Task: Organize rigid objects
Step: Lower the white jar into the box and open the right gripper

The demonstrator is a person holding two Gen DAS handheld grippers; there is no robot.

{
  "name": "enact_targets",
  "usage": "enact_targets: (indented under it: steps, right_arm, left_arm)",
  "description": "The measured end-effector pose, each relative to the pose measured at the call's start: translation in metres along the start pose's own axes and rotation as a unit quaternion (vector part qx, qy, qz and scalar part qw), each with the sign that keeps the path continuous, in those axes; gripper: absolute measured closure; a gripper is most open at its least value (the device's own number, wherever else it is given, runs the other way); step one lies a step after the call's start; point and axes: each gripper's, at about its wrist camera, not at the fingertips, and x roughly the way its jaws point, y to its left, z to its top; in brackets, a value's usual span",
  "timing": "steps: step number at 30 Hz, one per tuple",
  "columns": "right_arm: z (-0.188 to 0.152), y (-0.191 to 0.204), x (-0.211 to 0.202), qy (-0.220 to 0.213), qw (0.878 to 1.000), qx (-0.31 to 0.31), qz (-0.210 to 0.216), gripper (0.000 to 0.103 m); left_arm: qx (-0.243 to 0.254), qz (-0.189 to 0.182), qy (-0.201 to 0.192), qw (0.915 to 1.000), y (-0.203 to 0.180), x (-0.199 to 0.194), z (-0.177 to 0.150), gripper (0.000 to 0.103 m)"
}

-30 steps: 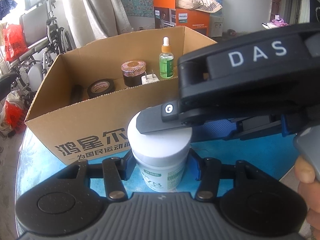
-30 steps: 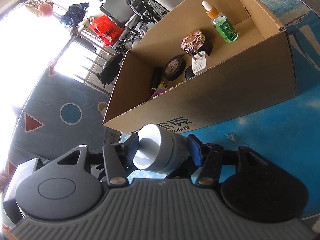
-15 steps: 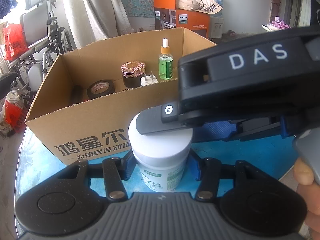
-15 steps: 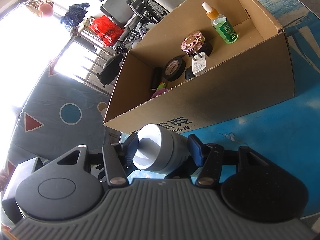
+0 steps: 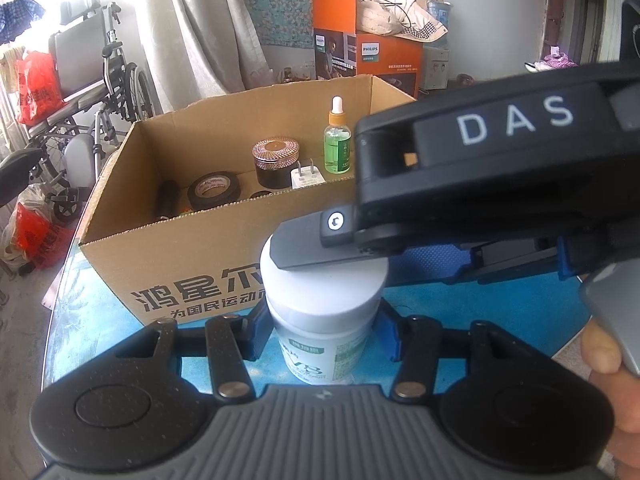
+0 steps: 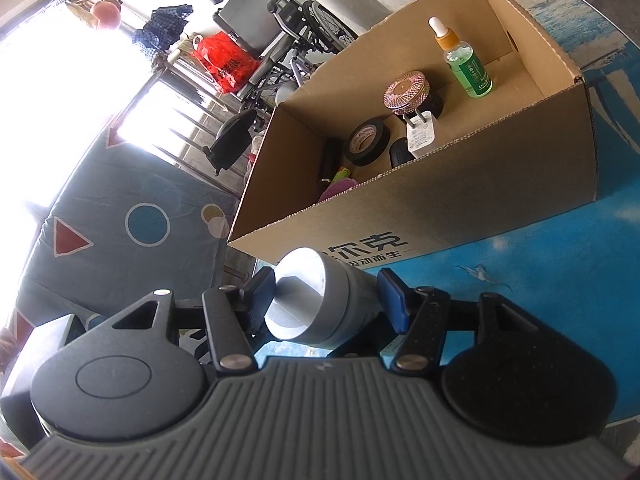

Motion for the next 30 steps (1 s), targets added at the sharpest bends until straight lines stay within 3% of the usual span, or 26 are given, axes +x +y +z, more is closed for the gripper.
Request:
enact_targets:
  steps: [9, 17, 23, 30]
  right_arm:
    - [-0.002, 0.019, -0.013, -0.008, 0.999, -0.024, 0.021, 0.046]
    - [0.003, 0.055, -0.039, -0.036, 0.996, -0.064, 0.054, 0.045]
    - [0.025, 0.087, -0.066, -0.073, 0.988, -0.112, 0.071, 0.043]
    - [0.074, 0.099, -0.092, -0.098, 0.982, -0.155, 0.048, 0.042]
  left_arm:
    - [-0.006, 0.013, -0.026, 0.9996, -0.001, -0.03, -0.001, 0.049]
    - [0.001, 0.038, -0.075, 0.9965, -0.001, -0.068, 0.012, 0.049]
    - [0.007, 0.045, -0.118, 0.992, -0.003, -0.091, 0.045, 0.049]
    - [0.017, 0.015, -0.136, 0.9905, -0.011, -0.079, 0.098, 0.049]
